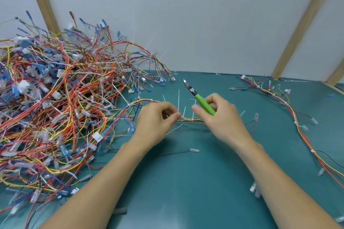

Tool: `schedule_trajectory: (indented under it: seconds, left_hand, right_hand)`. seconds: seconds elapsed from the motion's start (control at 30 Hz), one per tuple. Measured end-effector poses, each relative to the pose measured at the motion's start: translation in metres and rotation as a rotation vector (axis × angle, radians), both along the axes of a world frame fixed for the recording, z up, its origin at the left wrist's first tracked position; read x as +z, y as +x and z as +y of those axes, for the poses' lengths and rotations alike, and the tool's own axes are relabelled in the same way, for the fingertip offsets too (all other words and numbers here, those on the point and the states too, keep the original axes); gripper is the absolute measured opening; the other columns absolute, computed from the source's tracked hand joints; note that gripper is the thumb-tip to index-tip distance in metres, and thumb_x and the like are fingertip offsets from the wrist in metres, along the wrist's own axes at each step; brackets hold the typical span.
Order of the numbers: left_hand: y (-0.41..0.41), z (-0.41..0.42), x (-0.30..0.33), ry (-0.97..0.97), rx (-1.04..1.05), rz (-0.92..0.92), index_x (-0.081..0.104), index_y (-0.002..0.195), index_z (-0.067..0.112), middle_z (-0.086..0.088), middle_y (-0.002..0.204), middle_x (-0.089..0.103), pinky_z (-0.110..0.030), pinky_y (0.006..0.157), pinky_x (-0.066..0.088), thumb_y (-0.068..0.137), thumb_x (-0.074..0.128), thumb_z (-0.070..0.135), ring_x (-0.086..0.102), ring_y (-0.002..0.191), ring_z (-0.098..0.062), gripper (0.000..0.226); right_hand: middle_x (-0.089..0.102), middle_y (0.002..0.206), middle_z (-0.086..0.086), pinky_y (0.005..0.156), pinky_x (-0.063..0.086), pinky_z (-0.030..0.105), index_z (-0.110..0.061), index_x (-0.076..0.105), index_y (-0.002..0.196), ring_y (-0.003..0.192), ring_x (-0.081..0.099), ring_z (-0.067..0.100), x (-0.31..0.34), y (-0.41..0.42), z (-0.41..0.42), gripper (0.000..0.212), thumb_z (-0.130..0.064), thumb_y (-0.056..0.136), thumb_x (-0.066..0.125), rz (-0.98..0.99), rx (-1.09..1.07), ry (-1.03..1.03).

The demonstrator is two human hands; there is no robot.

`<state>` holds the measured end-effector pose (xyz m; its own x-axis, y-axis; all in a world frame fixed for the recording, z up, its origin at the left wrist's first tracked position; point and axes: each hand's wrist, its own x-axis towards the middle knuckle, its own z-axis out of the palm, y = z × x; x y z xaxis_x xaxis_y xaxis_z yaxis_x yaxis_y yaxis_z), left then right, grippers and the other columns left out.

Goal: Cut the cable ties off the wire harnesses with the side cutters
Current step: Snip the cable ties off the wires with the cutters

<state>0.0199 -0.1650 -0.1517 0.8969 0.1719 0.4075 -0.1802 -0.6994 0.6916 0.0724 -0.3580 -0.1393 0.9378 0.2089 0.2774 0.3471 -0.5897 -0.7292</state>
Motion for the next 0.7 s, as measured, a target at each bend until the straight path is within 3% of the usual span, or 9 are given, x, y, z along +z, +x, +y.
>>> schedule_trajectory:
  seconds: [0.1, 0.2, 0.27, 0.37, 0.5, 0.6, 0.7]
  left_hand:
    - [0.001, 0.005, -0.002, -0.253, -0.032, 0.059, 0.074, 0.080, 0.016, 0.005, 0.072, 0.071, -0.032, 0.068, 0.051, 0.083, 0.080, 0.017, 0.060, 0.065, -0.010, 0.007]
    - [0.003, 0.010, -0.005, -0.343, 0.012, 0.065, 0.076, 0.084, 0.016, 0.002, 0.075, 0.074, -0.030, 0.073, 0.051, 0.088, 0.076, 0.020, 0.066, 0.070, -0.014, 0.006]
    - [0.004, 0.010, -0.006, -0.340, 0.026, 0.061, 0.076, 0.085, 0.018, 0.004, 0.075, 0.074, -0.031, 0.075, 0.053, 0.090, 0.074, 0.022, 0.068, 0.074, -0.016, 0.007]
    - [0.002, 0.007, -0.005, -0.293, 0.061, 0.024, 0.076, 0.082, 0.022, 0.008, 0.073, 0.072, -0.028, 0.071, 0.051, 0.088, 0.076, 0.024, 0.063, 0.069, -0.008, 0.006]
    - [0.000, 0.008, -0.002, -0.141, 0.123, 0.028, 0.070, 0.085, 0.027, 0.010, 0.078, 0.070, -0.039, 0.076, 0.055, 0.091, 0.071, 0.031, 0.068, 0.074, -0.014, 0.007]
    - [-0.002, 0.008, 0.000, -0.021, 0.173, 0.058, 0.063, 0.088, 0.033, 0.013, 0.082, 0.065, -0.039, 0.078, 0.053, 0.096, 0.064, 0.038, 0.069, 0.062, -0.004, 0.009]
    - [-0.002, 0.007, 0.001, -0.091, 0.116, 0.048, 0.062, 0.087, 0.032, 0.010, 0.082, 0.064, -0.043, 0.081, 0.052, 0.096, 0.065, 0.035, 0.069, 0.054, -0.003, 0.010]
  right_hand:
    - [0.069, 0.083, -0.028, 0.070, 0.047, 0.033, -0.040, 0.059, 0.091, 0.083, 0.063, 0.002, 0.012, 0.005, -0.017, 0.051, -0.087, 0.071, 0.055, -0.074, -0.037, -0.155]
    - [0.067, 0.086, -0.032, 0.076, 0.050, 0.036, -0.047, 0.062, 0.094, 0.091, 0.062, 0.004, 0.017, 0.009, -0.029, 0.056, -0.094, 0.064, 0.052, -0.072, 0.004, -0.260]
    - [0.065, 0.085, -0.033, 0.076, 0.051, 0.036, -0.046, 0.063, 0.093, 0.087, 0.060, 0.002, 0.016, 0.011, -0.035, 0.054, -0.092, 0.064, 0.056, -0.066, 0.049, -0.282]
    - [0.065, 0.086, -0.033, 0.073, 0.050, 0.033, -0.044, 0.065, 0.094, 0.083, 0.059, -0.002, 0.014, 0.012, -0.038, 0.046, -0.082, 0.067, 0.067, -0.057, 0.092, -0.319]
    - [0.070, 0.086, -0.023, 0.077, 0.053, 0.034, -0.040, 0.069, 0.090, 0.085, 0.062, 0.003, 0.013, 0.011, -0.035, 0.038, -0.072, 0.070, 0.076, -0.081, 0.148, -0.339]
    - [0.070, 0.088, -0.019, 0.082, 0.054, 0.038, -0.040, 0.071, 0.090, 0.088, 0.062, 0.005, 0.014, 0.009, -0.033, 0.039, -0.072, 0.069, 0.076, -0.086, 0.178, -0.332]
    - [0.069, 0.091, -0.018, 0.086, 0.053, 0.040, -0.042, 0.072, 0.090, 0.091, 0.063, 0.005, 0.015, 0.008, -0.030, 0.039, -0.074, 0.067, 0.076, -0.074, 0.199, -0.300]
